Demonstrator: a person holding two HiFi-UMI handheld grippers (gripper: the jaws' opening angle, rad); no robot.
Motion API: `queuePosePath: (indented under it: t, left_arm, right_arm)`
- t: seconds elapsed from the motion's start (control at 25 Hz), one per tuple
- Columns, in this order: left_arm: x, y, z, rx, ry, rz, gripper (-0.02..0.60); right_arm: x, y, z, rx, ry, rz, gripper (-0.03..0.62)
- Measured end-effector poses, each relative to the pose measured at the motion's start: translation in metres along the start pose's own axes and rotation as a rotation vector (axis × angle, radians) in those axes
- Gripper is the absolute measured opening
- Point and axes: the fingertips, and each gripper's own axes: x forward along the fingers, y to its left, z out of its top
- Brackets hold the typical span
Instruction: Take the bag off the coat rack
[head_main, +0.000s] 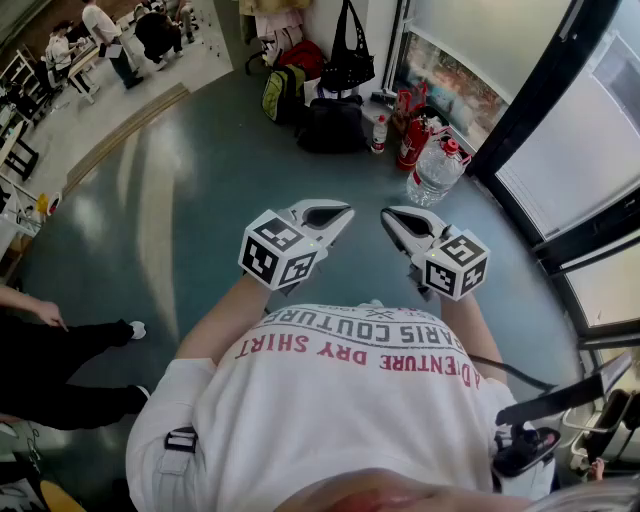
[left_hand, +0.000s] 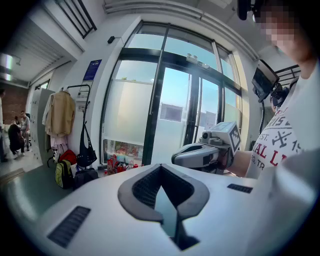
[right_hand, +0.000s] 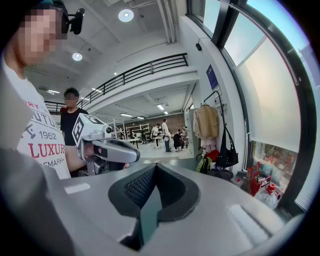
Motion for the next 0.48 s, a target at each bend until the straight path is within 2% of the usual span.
queuePosePath:
  t: [0.48]
  left_arm:
    - [-0.0014, 0.0080, -0.0005, -0.022, -0.003, -0.009, 0.002]
  right_arm:
    - [0.0091, 0.0013, 0.0006, -0.003, 0.011, -0.003, 0.001]
